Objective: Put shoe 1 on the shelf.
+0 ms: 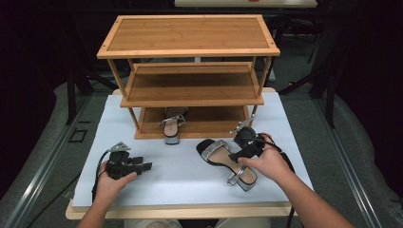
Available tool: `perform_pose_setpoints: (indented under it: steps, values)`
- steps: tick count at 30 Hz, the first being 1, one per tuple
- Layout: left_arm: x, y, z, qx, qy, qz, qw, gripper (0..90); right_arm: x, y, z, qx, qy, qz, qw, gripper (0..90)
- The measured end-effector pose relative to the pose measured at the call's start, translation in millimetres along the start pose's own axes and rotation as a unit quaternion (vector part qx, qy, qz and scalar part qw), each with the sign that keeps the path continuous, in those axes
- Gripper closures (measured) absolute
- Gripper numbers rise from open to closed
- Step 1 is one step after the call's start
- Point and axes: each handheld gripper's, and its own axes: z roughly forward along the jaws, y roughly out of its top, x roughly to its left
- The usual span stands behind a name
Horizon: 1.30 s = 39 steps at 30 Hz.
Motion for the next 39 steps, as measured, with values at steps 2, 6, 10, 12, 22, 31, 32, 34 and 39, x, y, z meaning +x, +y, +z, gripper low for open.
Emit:
perform_pose_setpoints:
  steps: [2,6,10,12,22,31,32,34,39]
  values:
    - [0.0,0.6,0.2,0.0,-0.001,0.0,1.0,43.6,0.7,0.8,1.0,0.002,0.003,-0.001,1.0,39.4]
    - [-0.5,1.3,1.2,0.001,-0.004,0.002,1.0,43.5,6.7,4.1,9.0,0.034,0.006,-0.01,0.9994,37.5]
    - [-0.2,1.5,0.9,0.001,-0.002,0.002,1.0,43.4,12.9,3.1,19.5,0.065,0.009,-0.024,0.9975,36.4]
    - [0.0,1.6,1.1,0.0,-0.002,0.0,1.0,43.4,13.1,2.6,20.3,0.067,0.009,-0.025,0.9974,36.4]
    - [1.4,1.9,2.5,0.001,-0.005,0.0,1.0,43.4,10.0,1.1,28.7,0.089,0.009,-0.019,0.9958,33.0]
    - [0.7,1.8,3.4,0.002,-0.008,-0.001,1.0,43.4,11.9,2.8,46.0,0.13,0.014,-0.029,0.991,32.8]
    - [0.5,0.5,3.2,0.002,-0.008,-0.004,1.0,43.4,13.4,3.2,47.9,0.135,0.013,-0.033,0.9902,33.0]
    - [0.7,0.0,2.7,0.003,-0.008,-0.005,0.9999,43.4,13.2,5.0,49.1,0.145,0.006,-0.029,0.989,33.8]
    - [0.8,1.4,0.2,-0.004,-0.006,-0.002,1.0,43.1,7.7,8.5,54.5,0.162,0.017,-0.001,0.9866,35.7]
